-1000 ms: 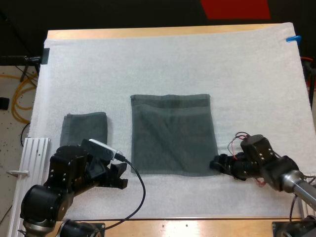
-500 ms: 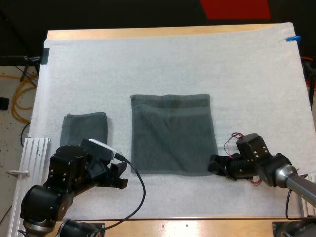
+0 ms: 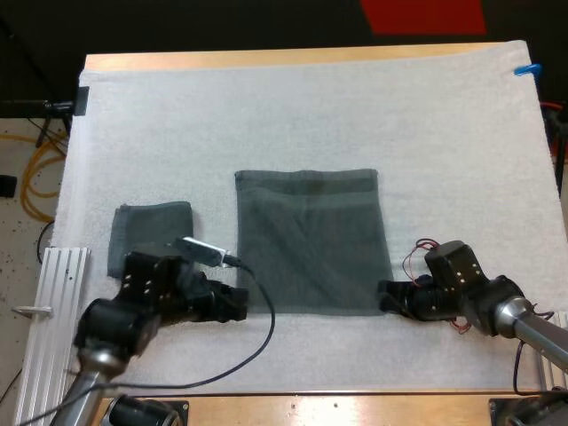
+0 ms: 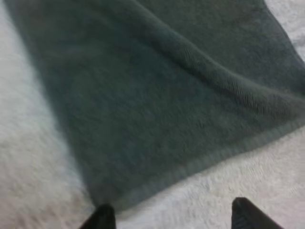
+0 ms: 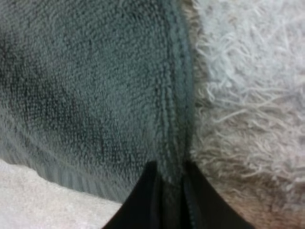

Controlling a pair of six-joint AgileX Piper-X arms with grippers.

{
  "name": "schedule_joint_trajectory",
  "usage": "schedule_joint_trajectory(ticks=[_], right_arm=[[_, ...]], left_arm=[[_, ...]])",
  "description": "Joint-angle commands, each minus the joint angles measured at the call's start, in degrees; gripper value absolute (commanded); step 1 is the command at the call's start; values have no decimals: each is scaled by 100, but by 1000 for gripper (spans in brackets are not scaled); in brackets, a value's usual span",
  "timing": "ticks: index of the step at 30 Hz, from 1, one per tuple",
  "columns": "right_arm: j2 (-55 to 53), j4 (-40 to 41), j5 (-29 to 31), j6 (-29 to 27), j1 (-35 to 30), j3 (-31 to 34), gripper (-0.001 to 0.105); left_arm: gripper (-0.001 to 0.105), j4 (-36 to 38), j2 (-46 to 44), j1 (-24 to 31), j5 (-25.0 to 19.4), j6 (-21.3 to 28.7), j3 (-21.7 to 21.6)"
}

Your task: Pick towel from pile fold and stack

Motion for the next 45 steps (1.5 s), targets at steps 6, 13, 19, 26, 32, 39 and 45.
schedule_joint_trajectory(ticks=[6,13,19,26,32,39,45], right_arm=[[11,54,6,-147,6,4,0],[11,54,6,-147,6,4,0],[11,54,-21,-147,6,4,0],[11,54,-54,-147,6,4,0],[8,54,-127,-196,6,4,0],[-709,608,-127,-195,20,4,0],[-1723,1325,-127,-164,20,4,0]], left_arm=[[53,-807,946,-4,147,-483,403],[53,-1554,2254,-4,147,-691,419],[53,-1614,3061,-4,64,-717,419],[42,-1890,3469,-4,486,-705,419],[0,-1856,3483,-4,862,-556,417],[0,-640,3020,-33,1433,119,405],[0,298,2117,-33,1446,452,405]])
